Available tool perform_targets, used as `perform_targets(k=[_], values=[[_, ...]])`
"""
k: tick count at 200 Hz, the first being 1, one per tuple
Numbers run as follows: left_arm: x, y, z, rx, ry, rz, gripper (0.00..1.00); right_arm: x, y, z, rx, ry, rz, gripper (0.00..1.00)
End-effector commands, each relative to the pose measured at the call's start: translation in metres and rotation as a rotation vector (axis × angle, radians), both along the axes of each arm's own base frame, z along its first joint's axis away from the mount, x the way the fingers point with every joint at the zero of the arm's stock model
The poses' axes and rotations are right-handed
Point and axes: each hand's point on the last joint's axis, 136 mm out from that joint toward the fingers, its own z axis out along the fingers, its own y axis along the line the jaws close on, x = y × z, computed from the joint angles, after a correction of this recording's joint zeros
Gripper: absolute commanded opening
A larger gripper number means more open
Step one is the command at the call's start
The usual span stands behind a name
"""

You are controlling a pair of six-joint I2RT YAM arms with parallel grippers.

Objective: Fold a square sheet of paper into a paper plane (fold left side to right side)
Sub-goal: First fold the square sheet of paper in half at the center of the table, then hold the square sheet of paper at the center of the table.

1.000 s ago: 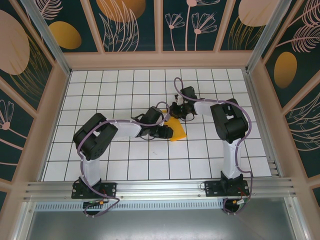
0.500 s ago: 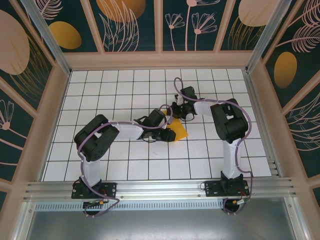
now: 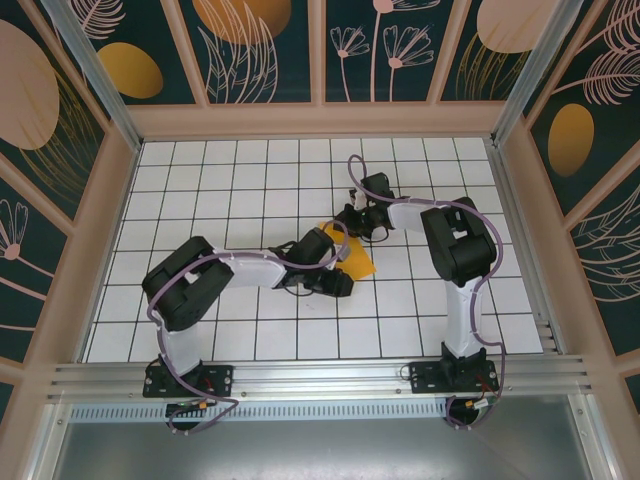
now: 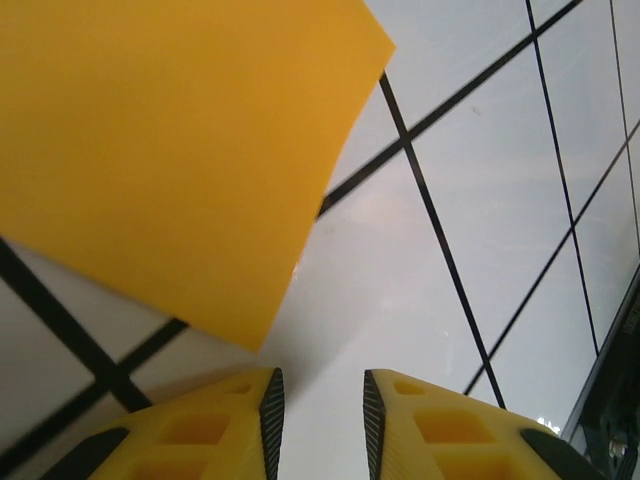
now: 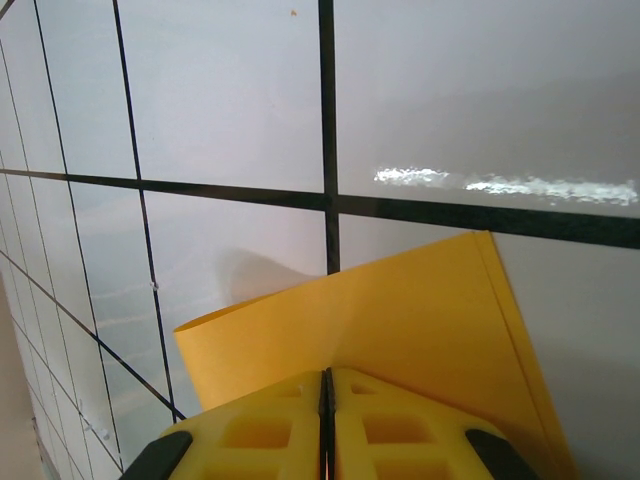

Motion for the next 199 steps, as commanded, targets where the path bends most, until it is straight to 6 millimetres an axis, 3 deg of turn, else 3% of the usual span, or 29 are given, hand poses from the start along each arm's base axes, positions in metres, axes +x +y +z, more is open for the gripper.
perform_targets(k=[1, 15, 23, 49, 57, 63, 84, 151, 178, 199], values=[[0.006, 0.006, 0.034, -0.037, -0.032, 0.026, 0.32, -0.023, -0.014, -0.038, -0.087, 0.102, -0.038, 0.13], [0.019, 0.016, 0.043, -0.059, -0.04, 0.074, 0.33, -0.024, -0.014, -0.035, -0.075, 0.099, -0.053, 0.13], [0.027, 0.021, 0.06, -0.093, -0.064, 0.102, 0.34, -0.023, -0.015, -0.033, -0.077, 0.095, -0.066, 0.13], [0.044, 0.02, 0.063, -0.104, -0.065, 0.119, 0.34, -0.021, -0.021, -0.028, -0.08, 0.08, -0.099, 0.14], [0.043, 0.018, 0.046, -0.083, -0.03, 0.11, 0.34, -0.02, -0.019, -0.026, -0.069, 0.076, -0.1, 0.14], [0.051, 0.01, 0.052, -0.103, -0.042, 0.108, 0.34, -0.02, -0.019, -0.025, -0.061, 0.076, -0.098, 0.14], [0.062, 0.002, 0.041, -0.086, -0.038, 0.115, 0.33, -0.017, -0.015, -0.018, -0.041, 0.066, -0.091, 0.14], [0.069, 0.003, 0.0, -0.012, -0.001, 0.14, 0.33, -0.011, -0.004, 0.003, 0.019, 0.021, -0.056, 0.15], [0.067, 0.011, -0.013, 0.049, 0.015, 0.154, 0.33, -0.001, -0.001, 0.028, 0.032, -0.041, -0.037, 0.18], [0.063, 0.014, -0.02, 0.066, 0.033, 0.156, 0.33, 0.011, -0.004, 0.062, 0.033, -0.115, -0.022, 0.23]])
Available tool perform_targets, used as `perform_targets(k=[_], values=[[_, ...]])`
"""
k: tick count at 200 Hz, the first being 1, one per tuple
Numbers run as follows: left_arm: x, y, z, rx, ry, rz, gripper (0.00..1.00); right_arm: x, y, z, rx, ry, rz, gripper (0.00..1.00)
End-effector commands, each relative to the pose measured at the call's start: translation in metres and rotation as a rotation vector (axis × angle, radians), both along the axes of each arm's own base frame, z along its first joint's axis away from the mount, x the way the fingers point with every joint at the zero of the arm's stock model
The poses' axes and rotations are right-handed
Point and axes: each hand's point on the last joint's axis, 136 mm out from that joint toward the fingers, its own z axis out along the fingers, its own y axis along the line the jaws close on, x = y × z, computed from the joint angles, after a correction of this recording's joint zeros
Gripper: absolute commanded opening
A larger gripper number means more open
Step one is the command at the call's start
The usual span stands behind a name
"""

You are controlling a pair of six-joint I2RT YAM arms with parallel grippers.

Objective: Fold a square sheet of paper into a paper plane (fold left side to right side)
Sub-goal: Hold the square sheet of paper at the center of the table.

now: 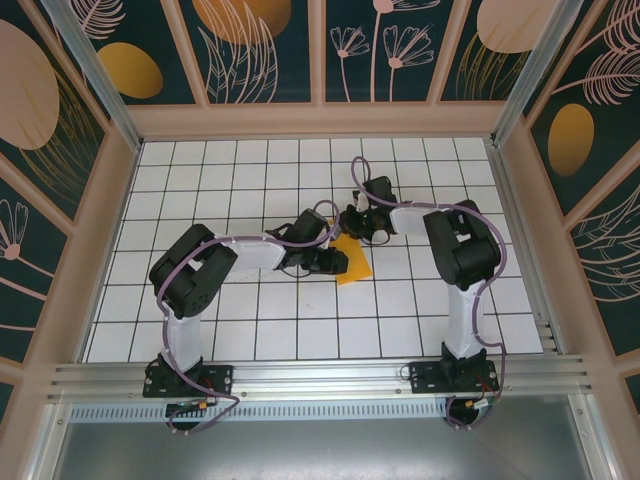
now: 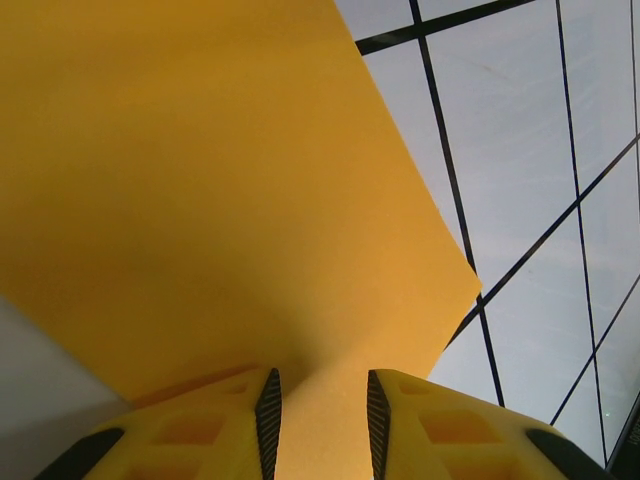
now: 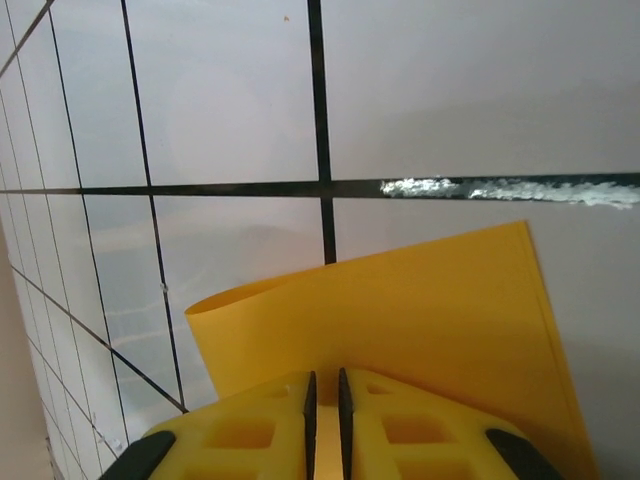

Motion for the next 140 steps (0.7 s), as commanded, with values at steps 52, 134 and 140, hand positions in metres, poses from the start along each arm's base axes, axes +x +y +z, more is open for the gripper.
perform_targets(k=[52, 134, 140], values=[[-0.001, 0.005, -0.016, 0.057, 0.034, 0.021, 0.32, 0.004, -0.045, 0.096, -0.076, -0.18, -0.017, 0.31], [0.003, 0.004, -0.015, 0.067, 0.031, 0.028, 0.33, -0.106, -0.061, 0.041, -0.044, 0.005, 0.002, 0.11], [0.002, 0.004, -0.015, 0.067, 0.031, 0.027, 0.32, -0.108, -0.06, 0.035, -0.047, 0.018, 0.004, 0.11]])
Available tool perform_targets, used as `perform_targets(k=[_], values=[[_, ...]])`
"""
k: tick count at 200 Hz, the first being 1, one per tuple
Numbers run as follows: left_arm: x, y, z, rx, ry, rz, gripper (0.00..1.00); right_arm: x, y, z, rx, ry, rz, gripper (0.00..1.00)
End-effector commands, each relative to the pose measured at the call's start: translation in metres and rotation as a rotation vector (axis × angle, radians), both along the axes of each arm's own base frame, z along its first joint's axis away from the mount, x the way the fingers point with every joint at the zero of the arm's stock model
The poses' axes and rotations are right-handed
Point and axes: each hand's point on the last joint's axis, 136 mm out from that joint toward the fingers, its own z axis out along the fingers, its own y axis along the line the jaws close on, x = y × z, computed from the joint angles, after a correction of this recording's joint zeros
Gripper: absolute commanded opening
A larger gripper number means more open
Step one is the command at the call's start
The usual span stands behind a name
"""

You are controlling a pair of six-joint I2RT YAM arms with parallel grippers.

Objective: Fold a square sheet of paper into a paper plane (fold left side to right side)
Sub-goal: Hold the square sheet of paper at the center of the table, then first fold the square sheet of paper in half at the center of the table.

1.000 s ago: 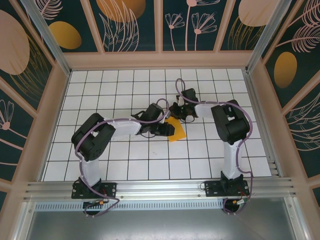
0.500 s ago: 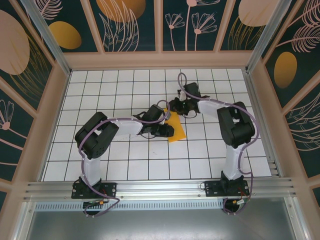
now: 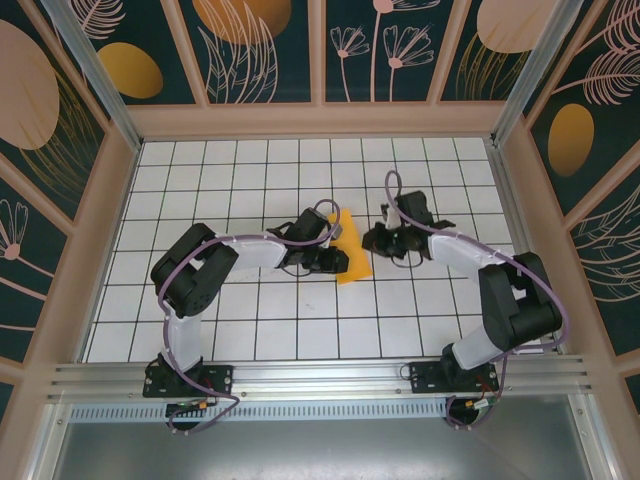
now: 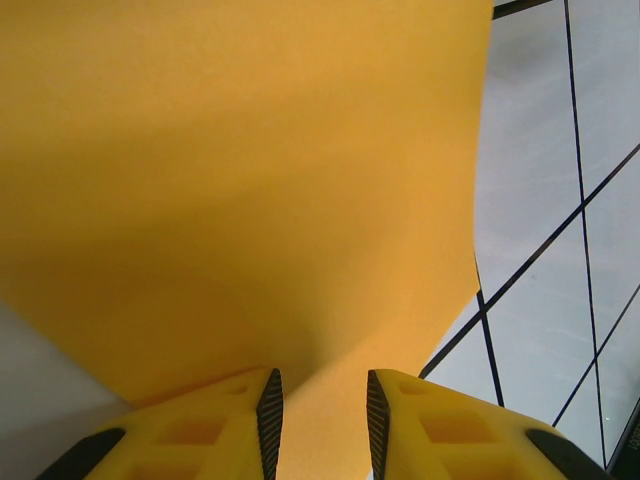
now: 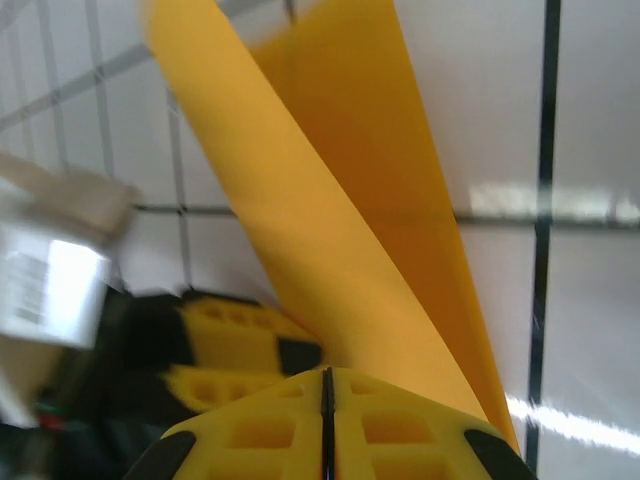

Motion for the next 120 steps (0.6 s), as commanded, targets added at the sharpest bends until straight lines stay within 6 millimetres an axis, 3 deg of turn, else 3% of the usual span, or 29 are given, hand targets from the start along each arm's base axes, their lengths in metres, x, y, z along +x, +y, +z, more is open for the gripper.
perform_targets(k=[1, 59, 95, 120], values=[[0.0, 0.005, -0.014, 0.058, 0.022, 0.021, 0.33, -0.013, 0.009, -0.012, 0.035, 0.044, 0.011, 0.11], [0.0, -0.002, -0.007, 0.016, 0.038, 0.024, 0.34, -0.014, 0.014, -0.047, -0.029, 0.113, 0.03, 0.1], [0.008, -0.008, 0.008, -0.014, 0.028, 0.038, 0.35, -0.026, -0.003, -0.075, -0.143, 0.181, 0.021, 0.1], [0.015, -0.01, 0.02, -0.038, 0.009, 0.047, 0.38, -0.03, -0.012, -0.084, -0.203, 0.196, 0.013, 0.1]])
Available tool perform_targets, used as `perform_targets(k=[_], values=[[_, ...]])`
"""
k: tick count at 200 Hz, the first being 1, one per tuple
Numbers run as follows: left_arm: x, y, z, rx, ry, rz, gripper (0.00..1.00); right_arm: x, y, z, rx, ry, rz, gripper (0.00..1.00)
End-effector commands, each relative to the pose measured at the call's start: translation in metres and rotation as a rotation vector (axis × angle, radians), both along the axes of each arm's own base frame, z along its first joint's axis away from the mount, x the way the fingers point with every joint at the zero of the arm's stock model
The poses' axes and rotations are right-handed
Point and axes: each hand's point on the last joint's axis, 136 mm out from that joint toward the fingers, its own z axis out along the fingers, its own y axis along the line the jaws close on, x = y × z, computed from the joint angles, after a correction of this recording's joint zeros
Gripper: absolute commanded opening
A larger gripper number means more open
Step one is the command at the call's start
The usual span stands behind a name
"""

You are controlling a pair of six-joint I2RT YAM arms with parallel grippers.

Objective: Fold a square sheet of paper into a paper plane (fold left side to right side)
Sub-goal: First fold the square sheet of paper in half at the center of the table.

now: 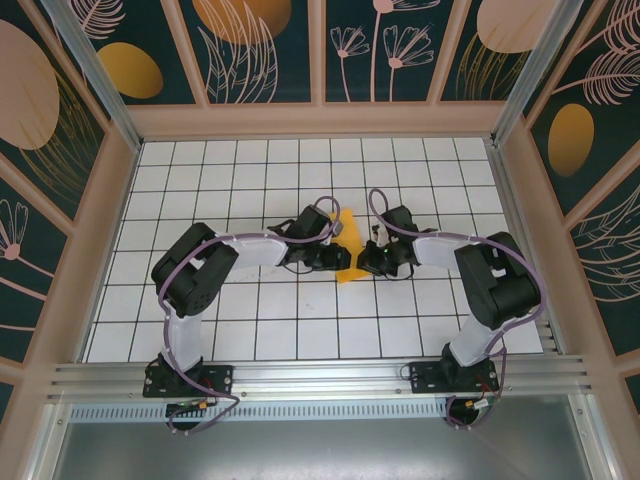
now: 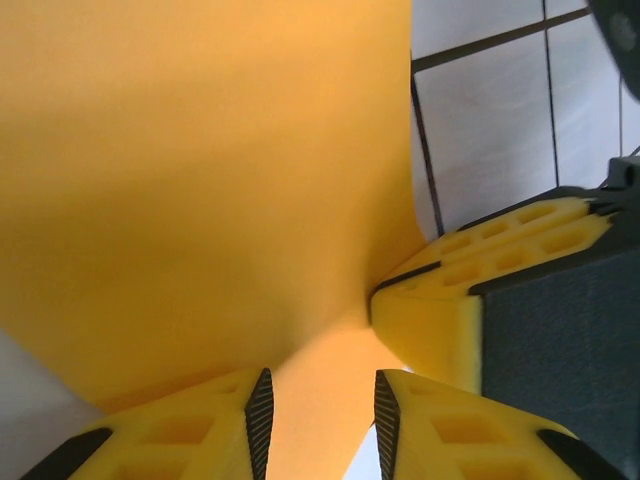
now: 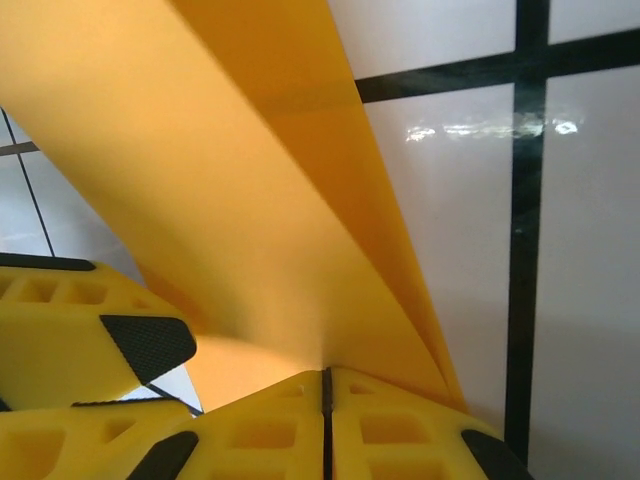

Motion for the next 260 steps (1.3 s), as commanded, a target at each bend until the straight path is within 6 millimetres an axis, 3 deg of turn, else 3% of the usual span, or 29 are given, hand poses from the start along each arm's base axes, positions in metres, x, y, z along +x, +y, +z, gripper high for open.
perform_targets(k=[1, 34, 126, 260], values=[[0.009, -0.005, 0.012, -0.019, -0.007, 0.018, 0.38, -0.01, -0.021, -0.027, -0.141, 0.051, -0.008, 0.1], [0.024, -0.004, 0.013, -0.014, -0.016, 0.043, 0.38, -0.01, -0.023, -0.03, -0.153, 0.058, -0.011, 0.1], [0.05, 0.024, -0.022, 0.114, -0.034, 0.119, 0.41, -0.014, -0.035, -0.037, -0.227, 0.074, -0.012, 0.1], [0.121, 0.057, -0.026, 0.155, -0.086, 0.243, 0.47, -0.024, -0.039, -0.045, -0.258, 0.117, 0.015, 0.1]])
